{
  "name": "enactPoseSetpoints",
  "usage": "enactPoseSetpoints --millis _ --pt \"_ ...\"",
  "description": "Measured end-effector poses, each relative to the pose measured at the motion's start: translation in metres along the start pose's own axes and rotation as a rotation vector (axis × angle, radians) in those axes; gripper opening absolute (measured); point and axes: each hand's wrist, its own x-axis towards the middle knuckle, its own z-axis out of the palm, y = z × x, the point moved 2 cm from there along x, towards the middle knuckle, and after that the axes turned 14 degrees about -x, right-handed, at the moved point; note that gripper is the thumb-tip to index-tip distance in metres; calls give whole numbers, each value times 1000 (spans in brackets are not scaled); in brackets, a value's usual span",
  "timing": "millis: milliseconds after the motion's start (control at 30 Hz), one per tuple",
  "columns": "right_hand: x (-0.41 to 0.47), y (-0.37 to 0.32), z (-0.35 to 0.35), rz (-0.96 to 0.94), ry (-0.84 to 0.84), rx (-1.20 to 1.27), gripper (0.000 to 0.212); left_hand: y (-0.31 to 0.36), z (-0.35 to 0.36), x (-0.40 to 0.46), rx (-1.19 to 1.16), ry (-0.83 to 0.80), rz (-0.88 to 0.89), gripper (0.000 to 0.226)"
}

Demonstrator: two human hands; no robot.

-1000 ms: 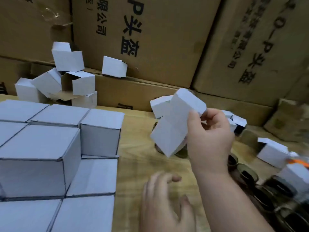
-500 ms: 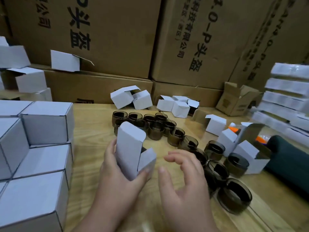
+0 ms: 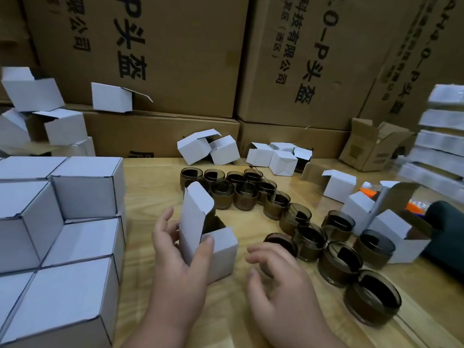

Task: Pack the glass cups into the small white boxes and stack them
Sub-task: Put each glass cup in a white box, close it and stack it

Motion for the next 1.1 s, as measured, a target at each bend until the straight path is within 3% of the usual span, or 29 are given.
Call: enactPoseSetpoints --millis 133,300,467,633,867,933,1033,1100 --pt "19 12 19 48 80 -103 15 -3 -2 4 -52 41 3 55" --pt "41 26 45 311 -87 -114 15 1 -2 3 -105 122 -67 32" --pt "58 26 61 391 -197 -84 32 0 -10 4 -71 146 -174 13" --pt "60 37 70 353 -244 -121 42 3 -3 5 23 64 -159 38" --pt "59 39 59 422 -169 245 27 6 7 -1 12 -7 -115 30" --pt "59 35 55 440 -141 334 27 9 7 -7 -42 40 -107 26" --pt "59 33 51 472 -124 470 29 11 3 -19 -36 134 -32 48" --pt "59 32 49 504 -122 576 39 12 1 -29 -9 138 39 49"
